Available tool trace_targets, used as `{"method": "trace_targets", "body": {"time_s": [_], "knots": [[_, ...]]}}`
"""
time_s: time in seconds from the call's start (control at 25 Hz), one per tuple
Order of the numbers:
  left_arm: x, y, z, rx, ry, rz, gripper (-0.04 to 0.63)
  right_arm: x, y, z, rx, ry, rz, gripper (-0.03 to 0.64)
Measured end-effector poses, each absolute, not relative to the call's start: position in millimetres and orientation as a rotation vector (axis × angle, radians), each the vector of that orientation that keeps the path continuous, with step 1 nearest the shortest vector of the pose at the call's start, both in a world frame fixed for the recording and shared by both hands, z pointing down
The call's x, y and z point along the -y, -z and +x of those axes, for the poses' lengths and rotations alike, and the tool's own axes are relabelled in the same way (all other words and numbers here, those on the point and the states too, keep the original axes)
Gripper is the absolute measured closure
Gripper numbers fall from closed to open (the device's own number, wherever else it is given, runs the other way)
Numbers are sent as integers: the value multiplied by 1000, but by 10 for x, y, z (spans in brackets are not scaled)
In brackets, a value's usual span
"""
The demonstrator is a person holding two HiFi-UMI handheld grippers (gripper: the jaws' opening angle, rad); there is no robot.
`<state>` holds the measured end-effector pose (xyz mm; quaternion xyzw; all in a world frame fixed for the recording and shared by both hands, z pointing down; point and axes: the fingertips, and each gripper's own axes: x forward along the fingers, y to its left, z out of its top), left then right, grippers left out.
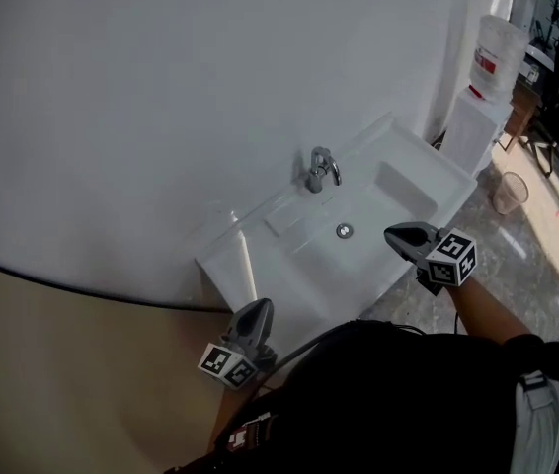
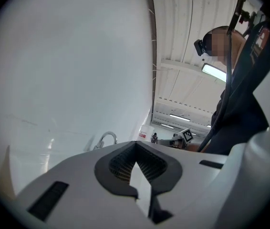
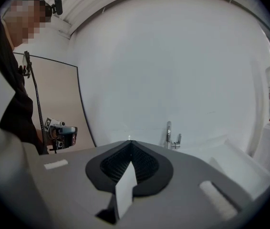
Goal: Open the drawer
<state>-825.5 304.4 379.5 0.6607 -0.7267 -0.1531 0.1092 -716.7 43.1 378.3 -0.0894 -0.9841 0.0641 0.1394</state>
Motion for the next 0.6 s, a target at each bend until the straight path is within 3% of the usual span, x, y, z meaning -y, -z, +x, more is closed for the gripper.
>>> {"method": "trace_targets", "body": {"time_s": [0.36, 0.6], "knots": [[-2093, -3759, -7613, 1970, 359, 2113, 595, 353, -3764, -6168, 2915, -230, -29, 617], [-1287, -3715, -6794, 1904, 338, 2178, 595, 1060, -3718, -5160, 2956, -239, 80, 617]]}}
